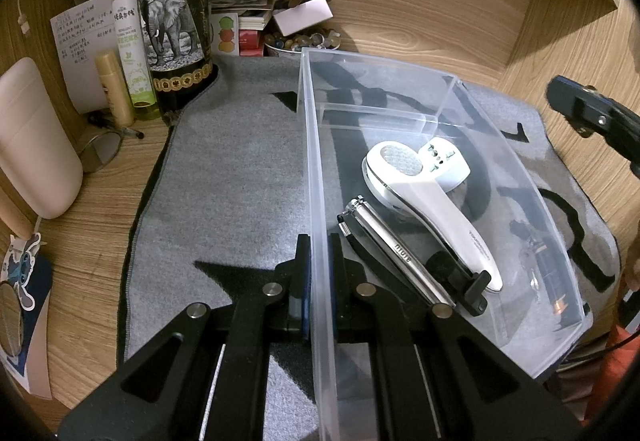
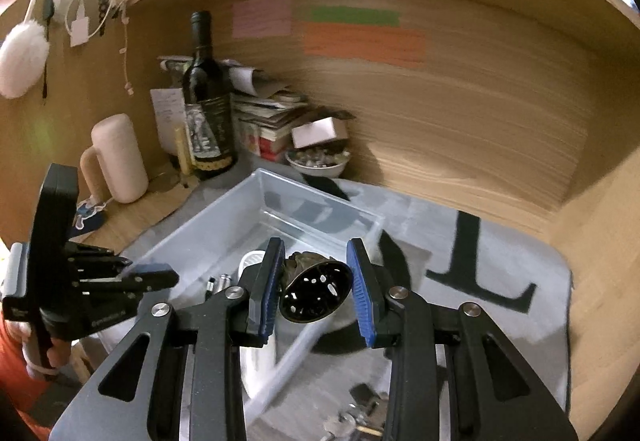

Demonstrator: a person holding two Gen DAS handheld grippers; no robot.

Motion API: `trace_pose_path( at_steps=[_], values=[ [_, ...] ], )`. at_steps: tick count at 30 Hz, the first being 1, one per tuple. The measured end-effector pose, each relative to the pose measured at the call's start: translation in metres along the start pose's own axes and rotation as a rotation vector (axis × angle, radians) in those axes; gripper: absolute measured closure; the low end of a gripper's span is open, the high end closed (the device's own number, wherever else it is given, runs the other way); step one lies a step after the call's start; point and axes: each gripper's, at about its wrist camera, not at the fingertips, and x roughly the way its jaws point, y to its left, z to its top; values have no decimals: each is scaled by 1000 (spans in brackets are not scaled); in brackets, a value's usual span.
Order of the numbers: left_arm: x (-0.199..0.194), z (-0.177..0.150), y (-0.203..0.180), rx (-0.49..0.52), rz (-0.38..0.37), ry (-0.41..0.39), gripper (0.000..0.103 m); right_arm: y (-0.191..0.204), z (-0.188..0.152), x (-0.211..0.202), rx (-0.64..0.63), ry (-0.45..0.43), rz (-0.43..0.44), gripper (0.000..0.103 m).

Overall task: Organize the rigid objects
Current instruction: 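Lower the black cap into the box and open the right gripper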

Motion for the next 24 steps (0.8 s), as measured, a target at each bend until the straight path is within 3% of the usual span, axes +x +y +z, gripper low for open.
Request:
trace_pose_path(
  at_steps=[15, 24],
  values=[
    [0, 0, -1, -4, -1, 0, 97, 21, -12, 52, -35, 152, 57, 73],
    [0, 0, -2, -5, -2, 0, 97, 26, -20, 63, -32, 184, 56, 73]
  ],
)
